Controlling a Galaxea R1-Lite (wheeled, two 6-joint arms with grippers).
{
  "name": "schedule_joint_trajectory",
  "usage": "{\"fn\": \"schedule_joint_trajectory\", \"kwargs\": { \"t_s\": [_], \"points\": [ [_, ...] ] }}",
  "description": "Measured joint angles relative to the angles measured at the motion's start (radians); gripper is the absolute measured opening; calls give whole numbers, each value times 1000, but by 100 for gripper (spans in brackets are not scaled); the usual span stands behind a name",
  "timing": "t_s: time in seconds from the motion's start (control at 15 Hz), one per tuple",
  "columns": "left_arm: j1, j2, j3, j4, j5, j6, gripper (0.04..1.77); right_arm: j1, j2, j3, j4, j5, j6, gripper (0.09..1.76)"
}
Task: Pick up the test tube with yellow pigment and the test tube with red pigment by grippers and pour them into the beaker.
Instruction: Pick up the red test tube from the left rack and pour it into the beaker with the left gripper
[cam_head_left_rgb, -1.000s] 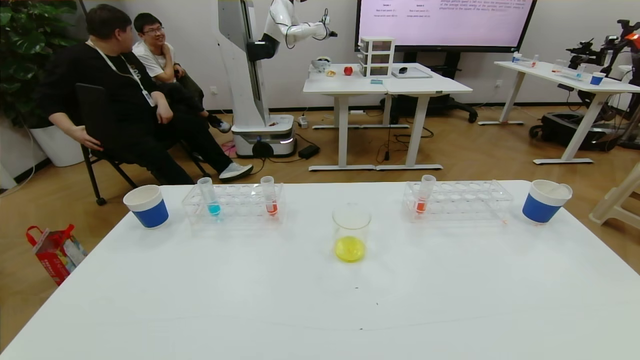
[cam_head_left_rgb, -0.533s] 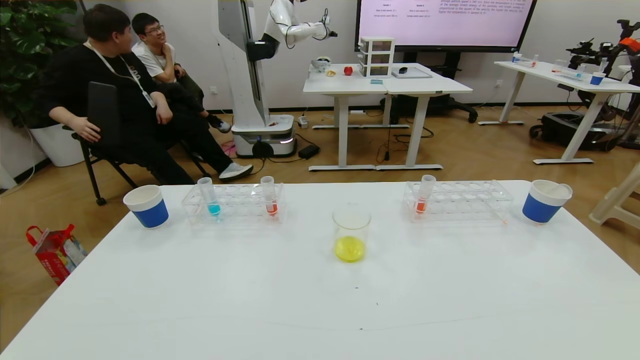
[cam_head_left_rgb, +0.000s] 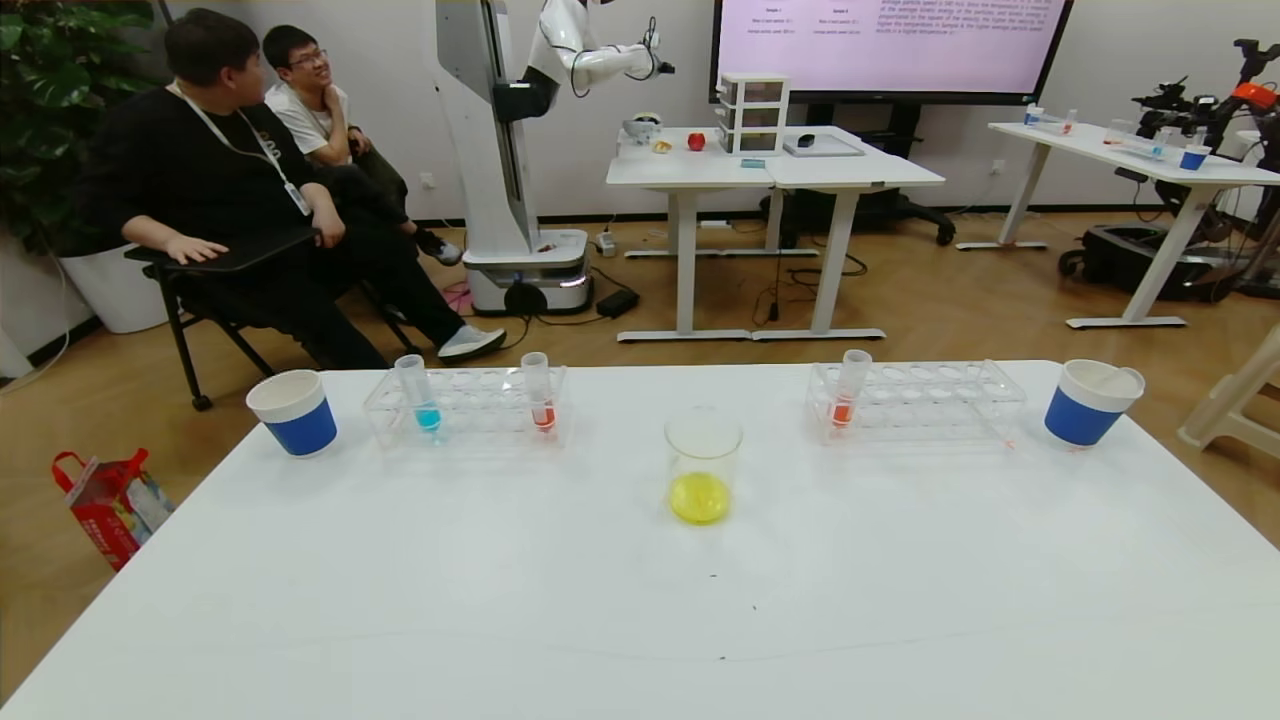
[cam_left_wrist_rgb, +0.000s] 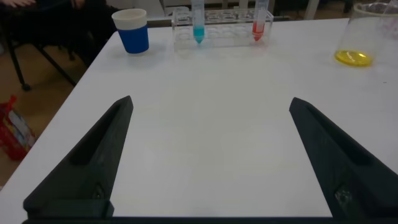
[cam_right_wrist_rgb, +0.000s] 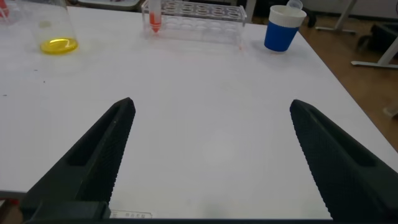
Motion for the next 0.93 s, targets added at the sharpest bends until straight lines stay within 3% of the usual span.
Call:
{"fn": "schedule_joint_trajectory", "kwargs": {
  "t_s": [0.33, 0.6, 0.93],
  "points": [
    [-20, 242, -223, -58, -3, -8, 175, 0, 0, 0, 0, 1, 0, 173],
    [-31, 559, -373, -255, -4, -9, 175, 0, 0, 0, 0, 0, 0, 173],
    [-48, 945, -432, -519, -3, -10, 175, 0, 0, 0, 0, 0, 0, 173]
  ]
}}
